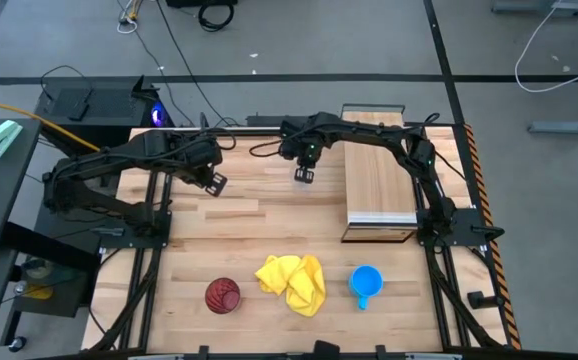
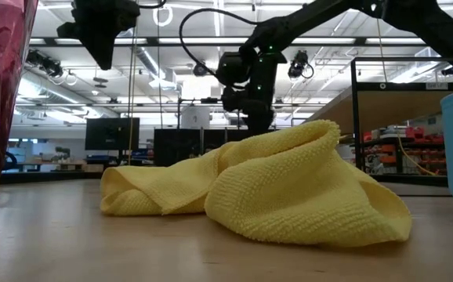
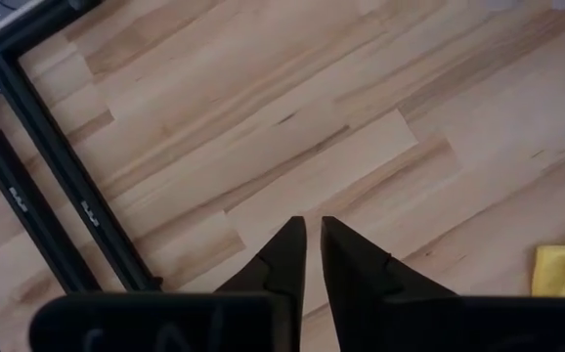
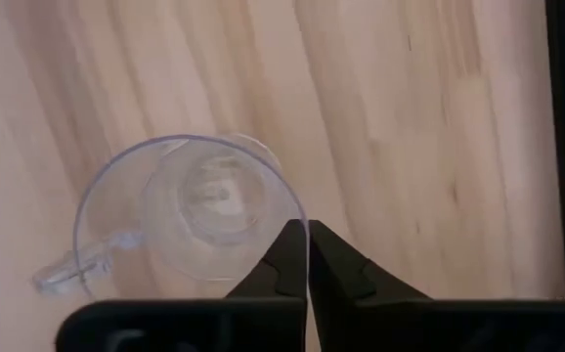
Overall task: Stack small to large cups/mugs on shelf
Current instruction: Put the transparent mug on the shelf
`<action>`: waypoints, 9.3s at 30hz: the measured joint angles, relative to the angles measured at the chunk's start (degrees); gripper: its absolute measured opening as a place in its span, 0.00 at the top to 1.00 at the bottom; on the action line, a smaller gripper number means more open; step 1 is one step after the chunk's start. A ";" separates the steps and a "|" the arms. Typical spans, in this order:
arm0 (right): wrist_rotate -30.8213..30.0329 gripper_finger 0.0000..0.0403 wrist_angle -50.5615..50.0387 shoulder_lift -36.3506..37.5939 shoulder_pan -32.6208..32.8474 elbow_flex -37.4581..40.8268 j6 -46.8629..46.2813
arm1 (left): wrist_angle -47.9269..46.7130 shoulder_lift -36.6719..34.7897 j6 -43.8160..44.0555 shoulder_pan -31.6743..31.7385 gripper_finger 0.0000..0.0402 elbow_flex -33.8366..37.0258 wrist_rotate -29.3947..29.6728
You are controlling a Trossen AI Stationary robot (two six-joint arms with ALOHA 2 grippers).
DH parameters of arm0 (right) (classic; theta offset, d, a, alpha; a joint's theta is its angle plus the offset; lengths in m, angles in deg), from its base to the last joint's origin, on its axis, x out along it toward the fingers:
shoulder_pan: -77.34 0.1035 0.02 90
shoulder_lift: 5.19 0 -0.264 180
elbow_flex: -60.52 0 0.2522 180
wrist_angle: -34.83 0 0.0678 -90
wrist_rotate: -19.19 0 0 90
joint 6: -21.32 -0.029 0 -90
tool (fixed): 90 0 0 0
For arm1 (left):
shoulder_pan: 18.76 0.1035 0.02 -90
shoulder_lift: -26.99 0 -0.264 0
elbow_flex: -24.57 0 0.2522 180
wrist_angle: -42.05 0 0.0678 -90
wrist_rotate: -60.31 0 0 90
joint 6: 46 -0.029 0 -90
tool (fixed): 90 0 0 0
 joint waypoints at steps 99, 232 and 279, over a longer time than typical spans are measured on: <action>-6.11 1.00 -26.98 47.17 -6.43 9.27 -59.45 | 16.38 0.15 -21.76 6.82 0.96 0.00 1.89; -31.38 0.99 -27.00 78.18 30.14 33.89 -69.82 | 81.50 41.58 -10.26 -8.19 0.92 -18.01 -24.90; -21.75 1.00 -13.49 75.05 26.49 44.40 -61.35 | 75.37 54.47 -5.29 -9.23 0.95 -31.06 -24.14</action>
